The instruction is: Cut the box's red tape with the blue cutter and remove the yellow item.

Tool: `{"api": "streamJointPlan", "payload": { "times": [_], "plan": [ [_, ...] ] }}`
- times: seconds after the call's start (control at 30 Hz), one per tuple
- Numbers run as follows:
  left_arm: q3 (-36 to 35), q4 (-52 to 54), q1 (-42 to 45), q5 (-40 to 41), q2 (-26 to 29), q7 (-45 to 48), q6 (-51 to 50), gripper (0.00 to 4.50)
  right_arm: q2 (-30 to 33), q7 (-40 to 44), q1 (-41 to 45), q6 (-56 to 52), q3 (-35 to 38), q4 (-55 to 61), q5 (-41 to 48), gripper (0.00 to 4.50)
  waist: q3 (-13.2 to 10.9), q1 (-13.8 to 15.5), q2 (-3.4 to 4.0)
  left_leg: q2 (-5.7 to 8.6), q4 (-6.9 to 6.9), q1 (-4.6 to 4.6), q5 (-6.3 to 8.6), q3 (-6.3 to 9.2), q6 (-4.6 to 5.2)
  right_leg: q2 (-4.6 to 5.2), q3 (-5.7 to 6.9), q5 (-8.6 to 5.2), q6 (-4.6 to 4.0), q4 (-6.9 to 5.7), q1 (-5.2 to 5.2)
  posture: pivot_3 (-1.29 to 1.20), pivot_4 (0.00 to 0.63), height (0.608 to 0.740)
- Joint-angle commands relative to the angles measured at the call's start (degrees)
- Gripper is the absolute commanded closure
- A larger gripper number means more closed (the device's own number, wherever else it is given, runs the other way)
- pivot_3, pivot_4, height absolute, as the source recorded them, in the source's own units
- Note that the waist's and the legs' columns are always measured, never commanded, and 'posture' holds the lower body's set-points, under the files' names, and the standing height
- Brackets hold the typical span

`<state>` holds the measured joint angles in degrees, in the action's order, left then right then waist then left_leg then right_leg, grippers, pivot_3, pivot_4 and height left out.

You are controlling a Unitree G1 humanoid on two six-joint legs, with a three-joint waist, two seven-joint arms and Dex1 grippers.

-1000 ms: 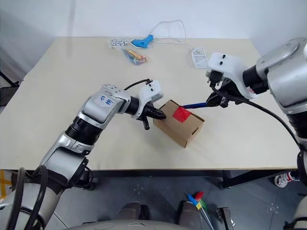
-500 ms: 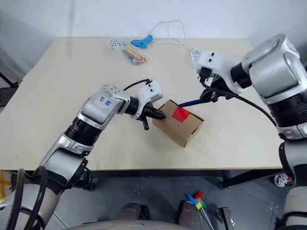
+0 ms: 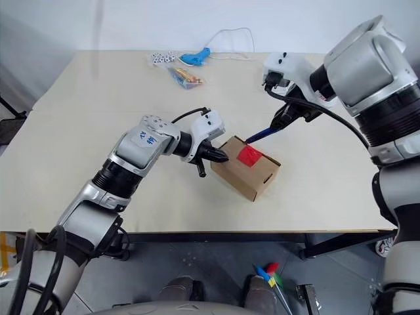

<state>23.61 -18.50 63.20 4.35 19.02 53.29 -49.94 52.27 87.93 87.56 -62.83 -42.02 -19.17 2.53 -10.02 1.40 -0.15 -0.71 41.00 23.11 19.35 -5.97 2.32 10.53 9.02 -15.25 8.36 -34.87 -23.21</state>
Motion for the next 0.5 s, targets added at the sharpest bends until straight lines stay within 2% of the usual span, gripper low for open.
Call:
{"api": "streamJointPlan", "payload": {
  "times": [0.03,0.37,0.5],
  "plan": [
    [3.7,-4.0,-2.1,-3.6,-0.2,-2.3,-2.1,4.5,2.8,4.6,1.5,-0.7,-1.3,3.4,3.0,4.39,0.0,0.0,0.0,0.0,0.0,0.0,0.0,0.0,0.0,0.0,0.0,0.0,0.0,0.0,0.0,0.0,0.15,0.74],
    [3.8,-4.2,-2.0,-4.0,-0.3,-2.6,-2.6,4.5,6.2,4.6,-1.7,1.0,-4.9,6.8,3.5,4.39,0.0,0.0,0.01,-0.01,0.0,0.0,0.01,0.01,-0.01,0.0,0.01,0.0,0.0,0.0,0.0,0.0,0.15,0.74],
    [3.7,-4.1,-2.0,-4.0,-0.4,-2.7,-2.7,4.5,5.4,4.6,-2.4,1.0,-4.8,6.3,3.1,4.39,0.0,0.0,0.01,-0.02,0.0,0.0,0.01,0.01,-0.02,0.0,0.01,0.0,0.0,0.0,0.0,0.0,0.15,0.74]
  ]
}}
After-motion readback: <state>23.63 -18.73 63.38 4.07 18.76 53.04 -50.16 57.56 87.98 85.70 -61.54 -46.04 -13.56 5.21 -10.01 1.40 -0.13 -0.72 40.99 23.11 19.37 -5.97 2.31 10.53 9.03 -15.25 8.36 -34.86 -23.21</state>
